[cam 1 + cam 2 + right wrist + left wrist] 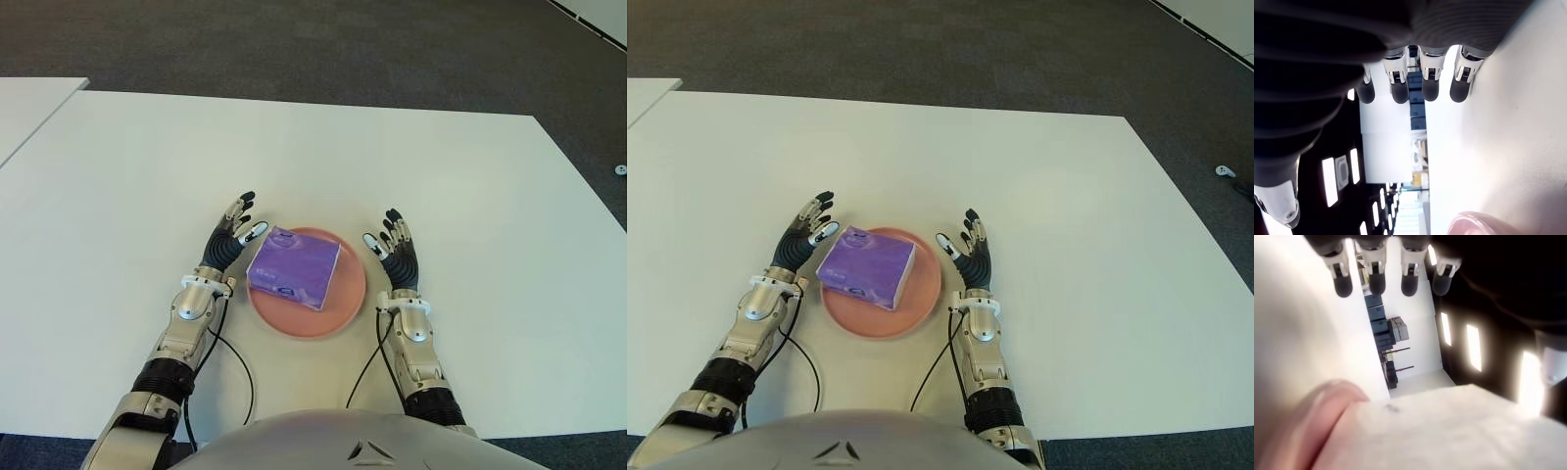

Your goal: Put the tissue paper into the plate.

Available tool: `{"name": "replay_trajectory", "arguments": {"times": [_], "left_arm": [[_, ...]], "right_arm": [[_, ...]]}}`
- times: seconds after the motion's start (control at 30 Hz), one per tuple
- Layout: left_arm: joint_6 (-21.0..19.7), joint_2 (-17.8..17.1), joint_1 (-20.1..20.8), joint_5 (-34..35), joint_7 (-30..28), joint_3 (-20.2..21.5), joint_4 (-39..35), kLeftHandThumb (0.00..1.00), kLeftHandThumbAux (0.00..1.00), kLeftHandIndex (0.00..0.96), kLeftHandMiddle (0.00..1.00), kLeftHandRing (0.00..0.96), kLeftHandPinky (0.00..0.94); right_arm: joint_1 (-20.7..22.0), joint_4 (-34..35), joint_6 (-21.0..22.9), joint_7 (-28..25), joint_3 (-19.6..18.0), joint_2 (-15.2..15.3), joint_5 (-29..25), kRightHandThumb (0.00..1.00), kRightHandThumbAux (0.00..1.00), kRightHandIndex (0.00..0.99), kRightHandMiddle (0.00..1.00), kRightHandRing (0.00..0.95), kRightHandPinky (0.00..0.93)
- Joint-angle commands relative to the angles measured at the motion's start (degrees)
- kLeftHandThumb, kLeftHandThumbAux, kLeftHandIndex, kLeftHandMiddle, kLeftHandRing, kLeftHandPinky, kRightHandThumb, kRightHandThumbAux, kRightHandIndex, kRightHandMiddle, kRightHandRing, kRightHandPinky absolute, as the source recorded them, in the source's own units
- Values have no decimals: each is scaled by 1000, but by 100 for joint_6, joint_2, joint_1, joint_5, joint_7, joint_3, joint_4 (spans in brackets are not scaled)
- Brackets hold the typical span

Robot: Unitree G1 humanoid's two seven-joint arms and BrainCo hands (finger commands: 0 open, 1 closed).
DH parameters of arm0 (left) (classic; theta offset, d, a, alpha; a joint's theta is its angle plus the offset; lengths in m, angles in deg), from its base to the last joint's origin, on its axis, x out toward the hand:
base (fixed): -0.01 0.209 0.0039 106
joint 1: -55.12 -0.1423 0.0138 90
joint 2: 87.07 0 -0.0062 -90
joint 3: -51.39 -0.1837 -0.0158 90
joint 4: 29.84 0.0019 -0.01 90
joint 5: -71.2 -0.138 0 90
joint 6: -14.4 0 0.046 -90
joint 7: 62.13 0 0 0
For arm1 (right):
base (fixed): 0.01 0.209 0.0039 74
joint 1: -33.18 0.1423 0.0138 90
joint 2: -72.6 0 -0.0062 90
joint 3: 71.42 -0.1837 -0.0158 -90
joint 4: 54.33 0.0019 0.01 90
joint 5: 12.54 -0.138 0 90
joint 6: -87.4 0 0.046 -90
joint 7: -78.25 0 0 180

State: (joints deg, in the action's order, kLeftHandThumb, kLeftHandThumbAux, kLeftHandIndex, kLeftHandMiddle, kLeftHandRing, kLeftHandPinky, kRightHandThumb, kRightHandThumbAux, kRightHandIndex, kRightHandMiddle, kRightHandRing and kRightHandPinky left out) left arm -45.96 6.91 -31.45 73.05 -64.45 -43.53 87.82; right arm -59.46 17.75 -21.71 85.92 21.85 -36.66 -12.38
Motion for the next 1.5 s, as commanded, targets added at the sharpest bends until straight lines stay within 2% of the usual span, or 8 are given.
{"name": "replay_trajectory", "arguments": {"times": [0.03, 0.43, 0.97, 1.5], "left_arm": [[-164, 158, -163, -90, 64, 125, 100, 0, 386, 0, 0, 0, 0], [-233, 387, -325, -333, 306, 320, -41, 0, 377, 0, 0, 0, 0], [-387, 437, -347, -378, 664, 810, -73, 0, 404, 0, 0, 0, 0], [-768, 482, -486, -573, 866, 881, -177, 0, 433, 0, 0, 0, 0]], "right_arm": [[-619, -435, 749, 2, 3, -175, -37, 125, 625, 0, 0, 0, 0], [-644, -366, 851, -39, 10, -159, -62, 121, 622, 0, 0, 0, 0], [-582, -486, 788, -58, -37, -138, -67, 114, 622, 0, 0, 0, 0], [-542, -473, 811, -41, -91, -99, -66, 124, 610, 0, 0, 0, 0]]}}
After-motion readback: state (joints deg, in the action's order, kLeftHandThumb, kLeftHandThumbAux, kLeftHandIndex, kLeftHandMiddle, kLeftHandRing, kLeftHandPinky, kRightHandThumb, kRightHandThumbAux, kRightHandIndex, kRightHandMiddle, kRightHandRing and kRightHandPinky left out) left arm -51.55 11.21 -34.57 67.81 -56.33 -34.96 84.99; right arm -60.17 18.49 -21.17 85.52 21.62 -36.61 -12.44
